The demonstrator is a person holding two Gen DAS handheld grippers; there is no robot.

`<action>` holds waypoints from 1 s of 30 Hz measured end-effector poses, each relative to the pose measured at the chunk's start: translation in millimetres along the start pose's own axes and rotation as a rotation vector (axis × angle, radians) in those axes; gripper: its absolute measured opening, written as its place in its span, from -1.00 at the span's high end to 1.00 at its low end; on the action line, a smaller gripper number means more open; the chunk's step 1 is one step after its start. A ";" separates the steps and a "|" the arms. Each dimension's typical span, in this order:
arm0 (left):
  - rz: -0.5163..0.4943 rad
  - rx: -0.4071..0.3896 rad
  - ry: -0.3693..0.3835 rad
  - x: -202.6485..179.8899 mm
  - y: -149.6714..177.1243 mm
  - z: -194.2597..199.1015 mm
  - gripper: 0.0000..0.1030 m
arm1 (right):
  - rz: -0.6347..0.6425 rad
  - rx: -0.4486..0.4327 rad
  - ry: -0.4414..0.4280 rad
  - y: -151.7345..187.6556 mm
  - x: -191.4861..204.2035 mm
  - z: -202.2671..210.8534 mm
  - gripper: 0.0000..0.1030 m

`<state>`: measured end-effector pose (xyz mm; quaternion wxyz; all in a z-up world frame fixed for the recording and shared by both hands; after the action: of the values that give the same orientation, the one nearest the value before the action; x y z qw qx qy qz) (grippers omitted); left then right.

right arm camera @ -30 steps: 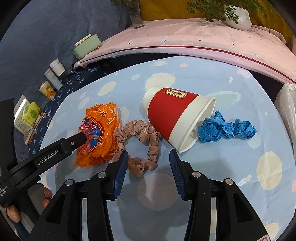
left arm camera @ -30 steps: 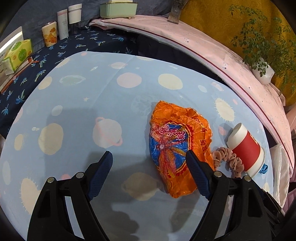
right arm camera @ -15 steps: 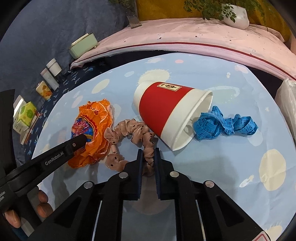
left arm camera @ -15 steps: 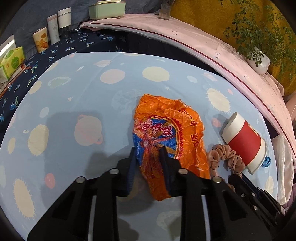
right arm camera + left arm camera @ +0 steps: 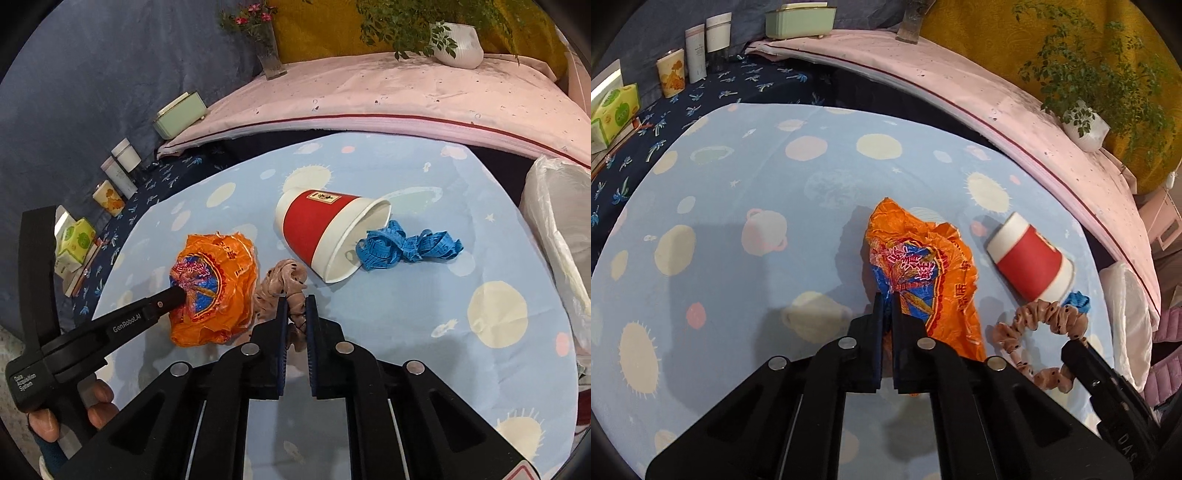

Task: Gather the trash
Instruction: 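Grasp the orange snack wrapper with the left gripper while the right gripper grasps the pinkish-brown scrunchie, then carry wrapper and scrunchie over the bin and open both grippers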

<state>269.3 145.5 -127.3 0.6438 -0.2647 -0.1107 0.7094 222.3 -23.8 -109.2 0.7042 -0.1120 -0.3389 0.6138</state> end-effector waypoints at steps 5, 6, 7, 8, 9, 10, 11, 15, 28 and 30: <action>-0.025 -0.027 0.026 -20.9 4.1 24.3 0.95 | -0.017 -0.063 -0.004 -10.7 -9.9 35.0 0.82; -0.033 -0.033 0.030 -26.0 4.6 29.2 0.95 | -0.019 -0.075 -0.003 -12.8 -11.9 41.6 0.82; -0.042 -0.039 0.038 -32.4 4.9 34.9 0.95 | -0.021 -0.087 -0.002 -15.7 -14.2 48.0 0.82; -0.050 -0.047 0.045 -38.8 5.0 40.7 0.95 | -0.023 -0.102 0.000 -18.5 -17.1 55.6 0.82; -0.058 -0.054 0.050 -44.2 4.9 45.4 0.95 | -0.026 -0.115 0.003 -21.1 -20.4 62.9 0.82; -0.070 -0.062 0.057 -51.7 4.9 51.6 0.95 | -0.029 -0.126 0.005 -23.1 -23.6 68.8 0.82; -0.080 -0.070 0.063 -58.7 5.1 57.2 0.95 | -0.031 -0.135 0.007 -25.2 -26.4 73.9 0.82; -0.121 -0.101 0.091 -89.4 6.8 78.4 0.95 | -0.040 -0.179 0.017 -30.7 -40.0 98.9 0.82; -0.268 -0.146 0.188 -205.3 18.8 113.5 0.95 | -0.100 -0.291 0.081 -43.1 -113.2 169.7 0.82; -0.292 -0.147 0.198 -223.9 20.9 114.4 0.95 | -0.114 -0.303 0.094 -43.6 -127.8 178.7 0.82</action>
<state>199.0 -54.1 10.0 0.7266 -0.3607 -0.1357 0.5689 144.7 -199.8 5.6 0.7280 -0.2261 -0.3999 0.5089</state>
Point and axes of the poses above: each gripper's, at about its wrist camera, not at the fingertips, and z roughly against the way its jaws point, x to its left, y to its underside, the point moved 6 cm from there along -z, roughly the way its jaws point, and after that the axes turned 2 degrees about x, right-handed, at the moved point
